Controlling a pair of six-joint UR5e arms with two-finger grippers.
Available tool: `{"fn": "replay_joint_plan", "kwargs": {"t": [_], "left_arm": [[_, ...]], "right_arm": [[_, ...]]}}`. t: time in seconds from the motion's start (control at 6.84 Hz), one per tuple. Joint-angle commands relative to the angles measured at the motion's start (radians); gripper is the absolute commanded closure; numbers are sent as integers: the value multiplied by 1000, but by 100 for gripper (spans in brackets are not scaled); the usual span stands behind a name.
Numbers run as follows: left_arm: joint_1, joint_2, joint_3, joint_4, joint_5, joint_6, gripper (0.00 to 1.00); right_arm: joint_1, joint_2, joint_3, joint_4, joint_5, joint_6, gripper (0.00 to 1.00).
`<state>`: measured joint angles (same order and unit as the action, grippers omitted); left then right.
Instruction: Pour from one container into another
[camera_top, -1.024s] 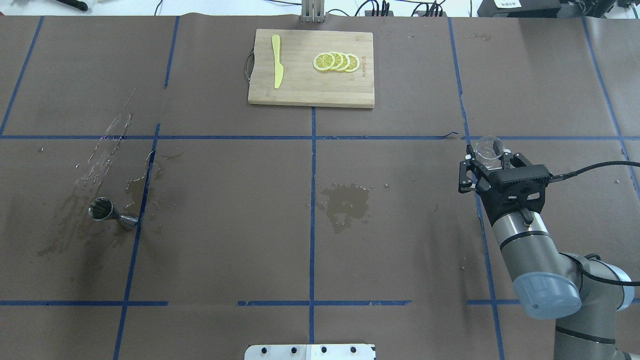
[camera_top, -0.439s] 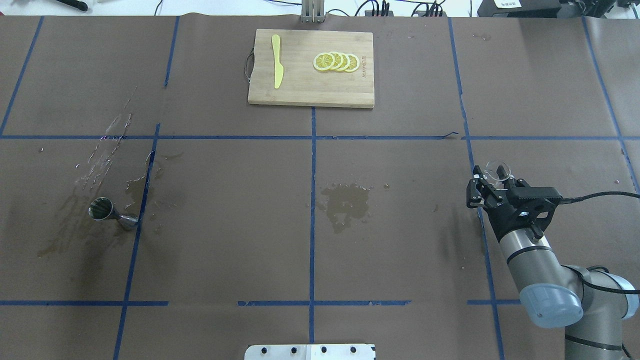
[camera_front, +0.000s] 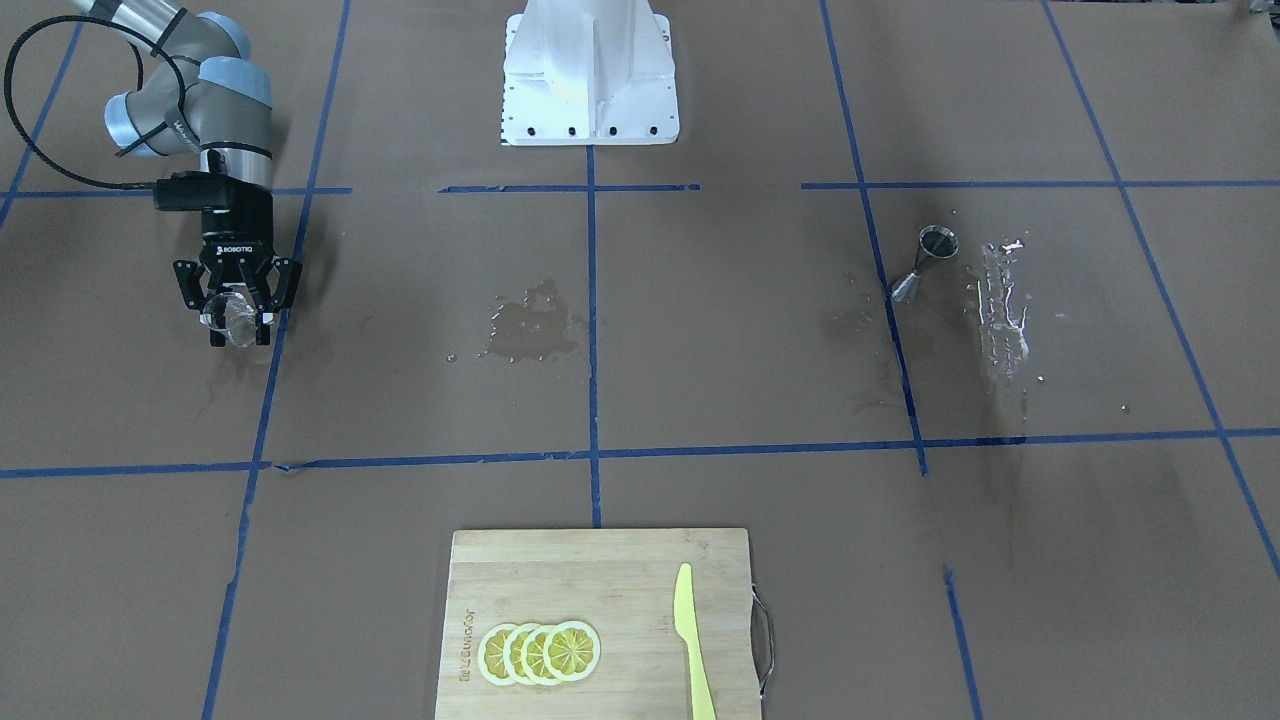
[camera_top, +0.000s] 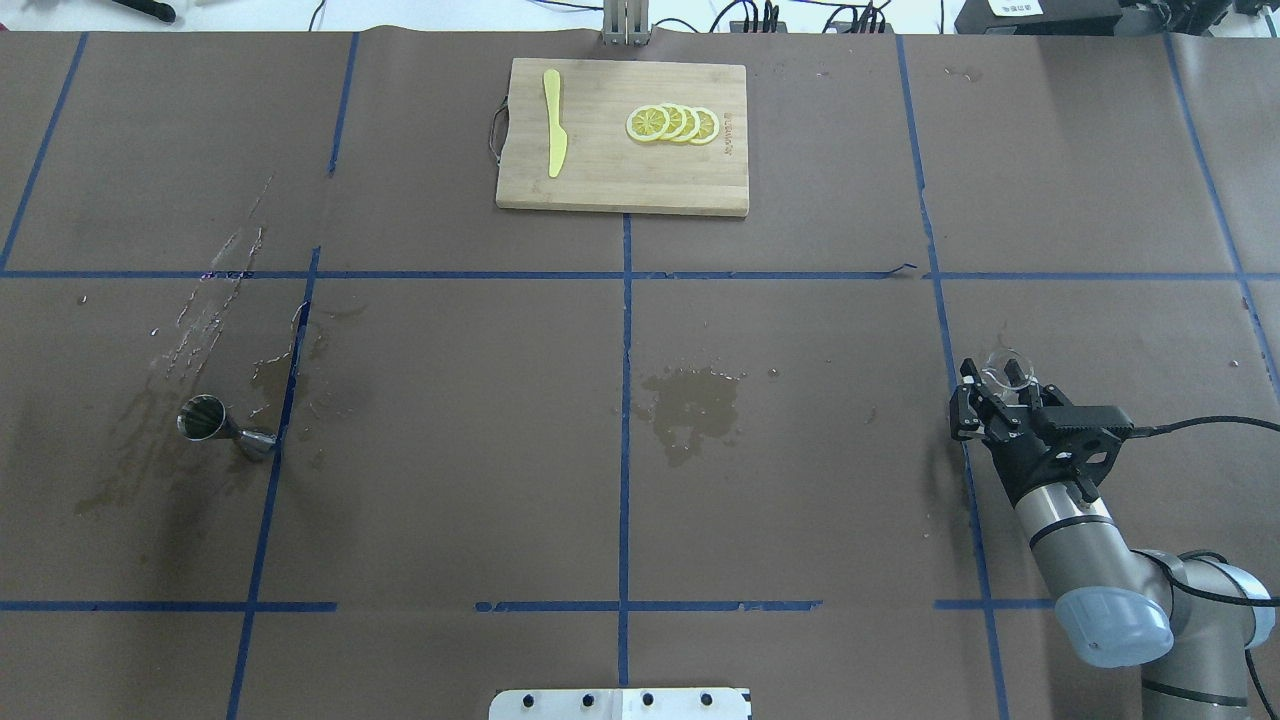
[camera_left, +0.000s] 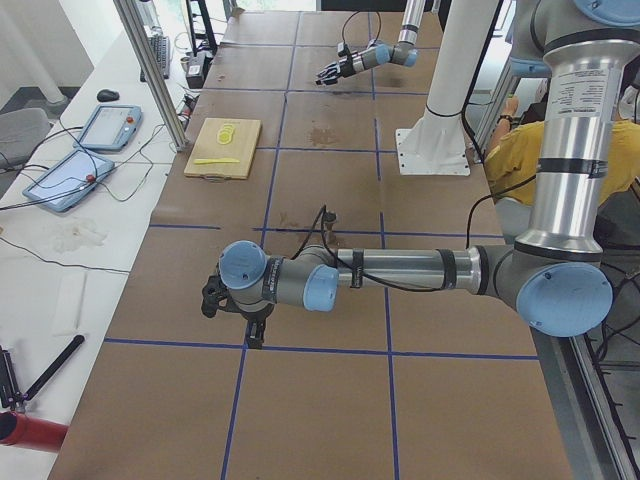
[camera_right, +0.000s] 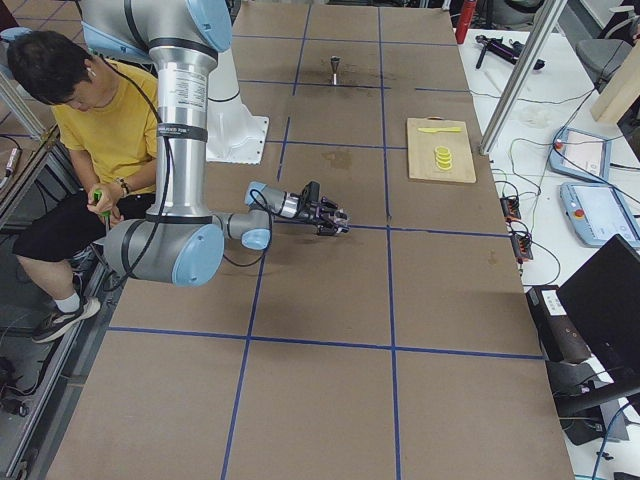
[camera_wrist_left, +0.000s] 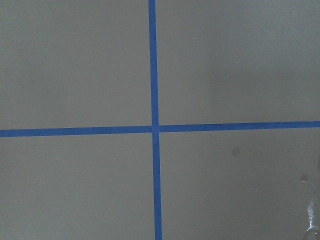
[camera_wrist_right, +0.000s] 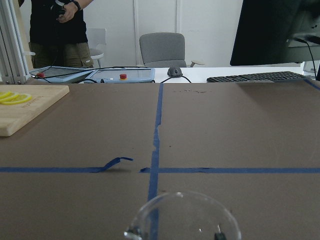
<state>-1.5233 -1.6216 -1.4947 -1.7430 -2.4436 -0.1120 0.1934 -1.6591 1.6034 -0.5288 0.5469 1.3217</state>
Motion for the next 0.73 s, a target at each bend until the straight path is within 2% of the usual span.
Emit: {"fn": "replay_joint_plan", "kwargs": {"t": [0.0, 0.59], "left_arm": [[0, 0, 1, -1, 2, 0, 0], [2, -1, 4, -3, 0, 2, 0]], "right_arm": [[-37, 1, -14, 9, -44, 1, 100], [-58, 4, -45, 10, -65, 1, 100]]}}
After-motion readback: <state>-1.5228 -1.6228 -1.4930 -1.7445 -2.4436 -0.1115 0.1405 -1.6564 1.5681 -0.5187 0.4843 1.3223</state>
